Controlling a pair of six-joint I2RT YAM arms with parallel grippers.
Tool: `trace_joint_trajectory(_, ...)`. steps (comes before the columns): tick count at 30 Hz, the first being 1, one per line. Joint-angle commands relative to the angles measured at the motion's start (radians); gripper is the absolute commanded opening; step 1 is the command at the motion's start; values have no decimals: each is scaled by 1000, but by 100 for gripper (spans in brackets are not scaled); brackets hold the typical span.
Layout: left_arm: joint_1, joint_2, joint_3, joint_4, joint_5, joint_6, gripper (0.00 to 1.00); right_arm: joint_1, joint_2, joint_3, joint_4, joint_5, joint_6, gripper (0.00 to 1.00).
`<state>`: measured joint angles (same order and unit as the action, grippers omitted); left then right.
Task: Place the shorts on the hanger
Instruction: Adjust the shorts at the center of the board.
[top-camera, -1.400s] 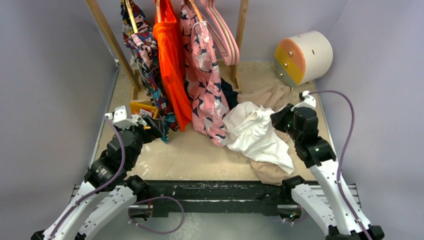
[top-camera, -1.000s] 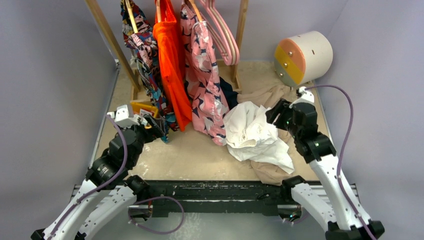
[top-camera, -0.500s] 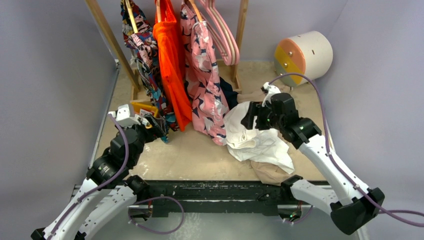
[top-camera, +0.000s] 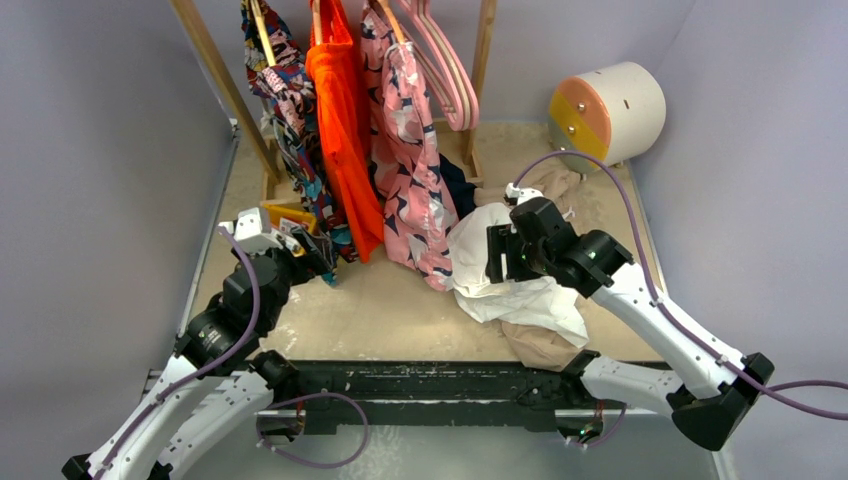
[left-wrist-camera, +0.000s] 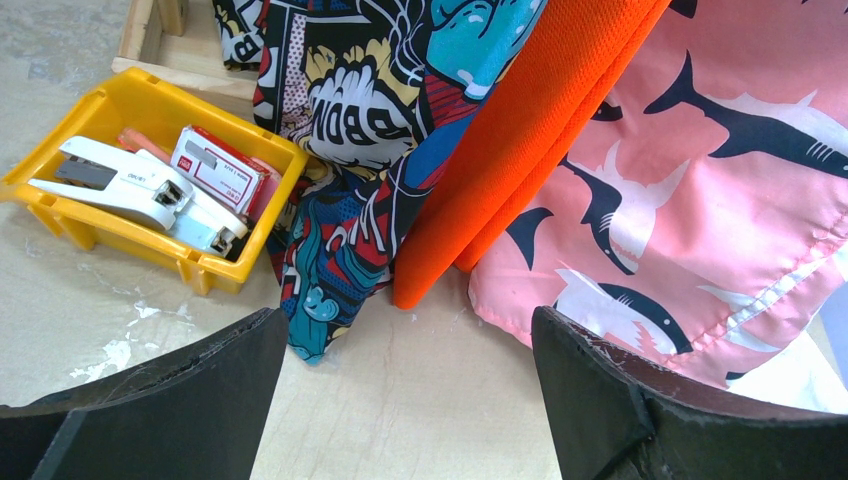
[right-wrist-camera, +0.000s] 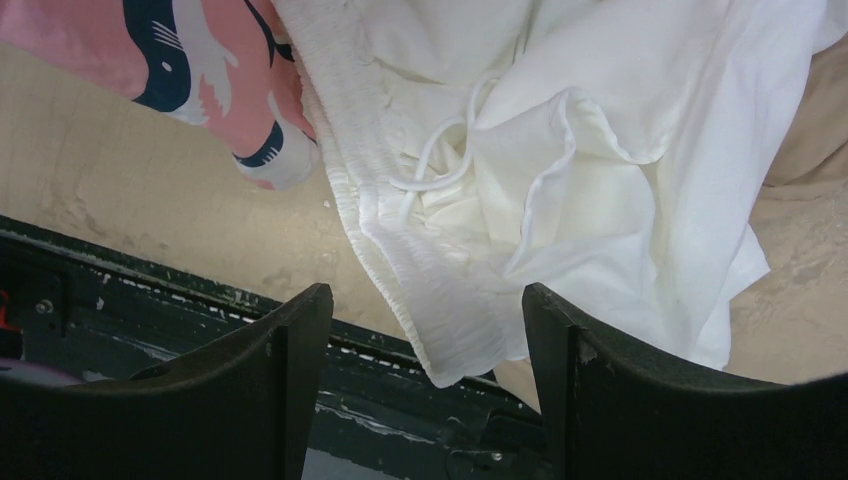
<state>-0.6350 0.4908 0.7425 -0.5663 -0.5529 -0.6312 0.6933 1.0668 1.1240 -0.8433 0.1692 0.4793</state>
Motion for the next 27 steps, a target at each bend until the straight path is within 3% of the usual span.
trace_joint_trajectory(1, 4, 2, 15, 28, 8, 11, 90, 18, -19, 68, -100, 59, 36, 72)
trace_joint_trajectory(18, 5, -6, 13, 28, 16, 10, 90, 54, 23, 46, -139, 114, 23, 59)
trace_joint_trajectory(27, 5, -12, 14, 27, 16, 10, 90, 91, 48, 57, -170, 163, 56, 63)
